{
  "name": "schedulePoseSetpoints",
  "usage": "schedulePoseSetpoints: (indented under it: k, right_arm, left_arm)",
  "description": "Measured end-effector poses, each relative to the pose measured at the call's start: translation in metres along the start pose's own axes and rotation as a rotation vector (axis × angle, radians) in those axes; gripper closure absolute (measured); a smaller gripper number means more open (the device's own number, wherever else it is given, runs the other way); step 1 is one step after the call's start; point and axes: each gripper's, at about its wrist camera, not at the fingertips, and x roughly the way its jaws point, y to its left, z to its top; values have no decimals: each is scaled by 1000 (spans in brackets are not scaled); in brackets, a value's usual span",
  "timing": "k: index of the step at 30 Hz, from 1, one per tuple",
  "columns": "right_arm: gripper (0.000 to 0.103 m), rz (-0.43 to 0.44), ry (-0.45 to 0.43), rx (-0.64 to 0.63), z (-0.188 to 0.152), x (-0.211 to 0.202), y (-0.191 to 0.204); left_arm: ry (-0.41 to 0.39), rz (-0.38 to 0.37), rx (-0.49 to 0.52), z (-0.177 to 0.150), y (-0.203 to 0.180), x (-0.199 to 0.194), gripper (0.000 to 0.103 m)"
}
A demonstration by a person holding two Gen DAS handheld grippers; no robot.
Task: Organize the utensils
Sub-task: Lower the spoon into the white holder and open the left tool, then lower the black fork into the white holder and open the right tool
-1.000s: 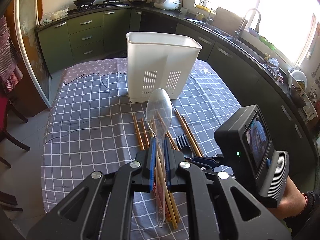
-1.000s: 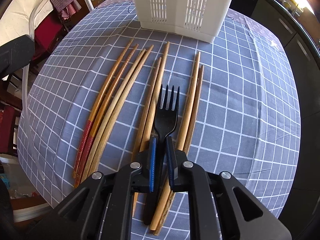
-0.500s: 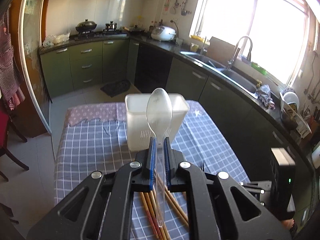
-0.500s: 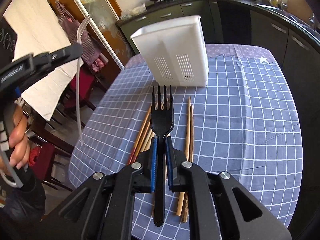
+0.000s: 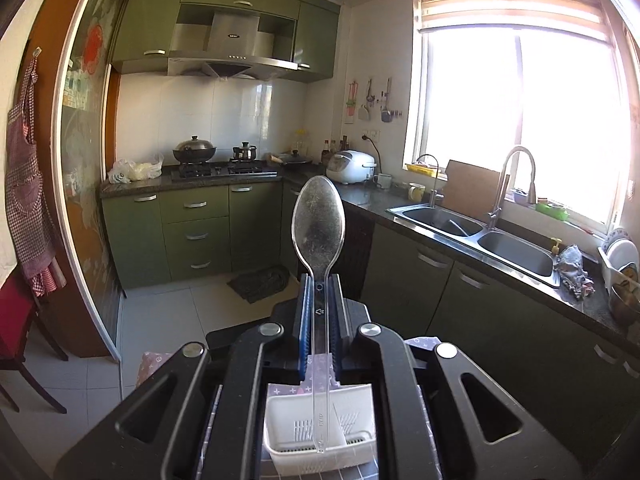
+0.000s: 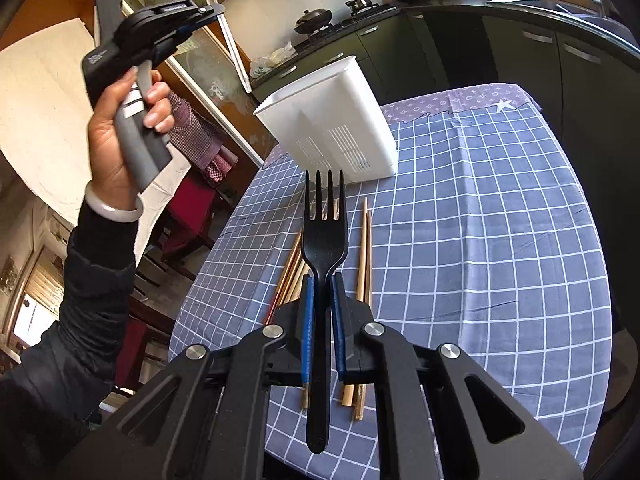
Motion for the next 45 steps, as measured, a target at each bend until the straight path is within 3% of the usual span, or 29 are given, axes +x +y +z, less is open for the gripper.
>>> schedulePoseSetpoints:
  k: [5, 11, 17, 22, 26, 36, 42, 45]
  right_arm:
    - [93, -3, -17, -2, 2, -5, -3]
    - [93, 2, -30, -27, 11, -7, 2]
    - [93, -14, -61, -77, 32, -12, 19]
    - [93, -18, -117, -119, 67, -15, 36]
    - [93, -19, -201, -152, 115, -9, 53]
    - [93, -218, -490, -207, 220, 45, 76]
    - [93, -296, -469, -218, 244, 113, 58]
    - [93, -295, -455, -219, 243, 129, 48]
  left_arm:
    - [35, 14, -1, -19, 1, 36, 94]
    - [79, 19, 5, -46, 4, 47, 94]
    - [121, -4, 2, -62, 12, 45, 83]
    - [123, -22, -18, -64, 21, 23, 83]
    - [122, -40, -51, -69, 33, -6, 80]
    - [138, -66, -39, -92, 51, -78, 74]
    - [154, -72, -30, -100, 57, -94, 73]
    - [158, -74, -36, -103, 59, -97, 73]
